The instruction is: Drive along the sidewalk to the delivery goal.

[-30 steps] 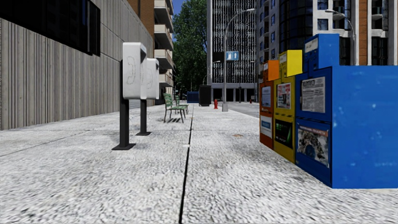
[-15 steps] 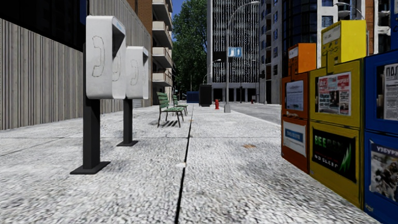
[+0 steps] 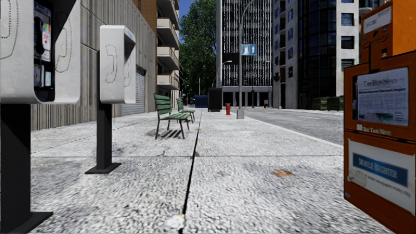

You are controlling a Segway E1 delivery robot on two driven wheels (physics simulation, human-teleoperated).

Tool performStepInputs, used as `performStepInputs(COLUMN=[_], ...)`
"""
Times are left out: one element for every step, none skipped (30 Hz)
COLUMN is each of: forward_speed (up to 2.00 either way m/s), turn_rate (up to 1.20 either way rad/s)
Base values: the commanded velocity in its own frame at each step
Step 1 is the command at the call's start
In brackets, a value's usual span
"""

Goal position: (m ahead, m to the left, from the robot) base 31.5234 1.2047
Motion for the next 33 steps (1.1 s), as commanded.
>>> performStepInputs(forward_speed=[2.0, 2.0, 2.0, 2.0, 2.0, 2.0, 2.0, 2.0, 2.0, 2.0, 2.0, 2.0, 2.0, 2.0, 2.0, 2.0, 2.0, 2.0, 2.0, 2.0, 2.0, 2.0, 2.0, 2.0, 2.0, 2.0, 2.0, 2.0, 2.0, 2.0, 2.0, 2.0, 2.0], turn_rate=[0.0, 0.0, 0.0, 0.0, 0.0, 0.0, 0.0, 0.0, 0.0, 0.0, 0.0, 0.0, 0.0, 0.0, 0.0, 0.0, 0.0, -0.11, -0.2, -0.34, -0.51, -0.59, -0.68, -0.76, -0.81, -0.82, -0.82, -0.82, -0.82, -0.82, -0.82, -0.83, 0.0])
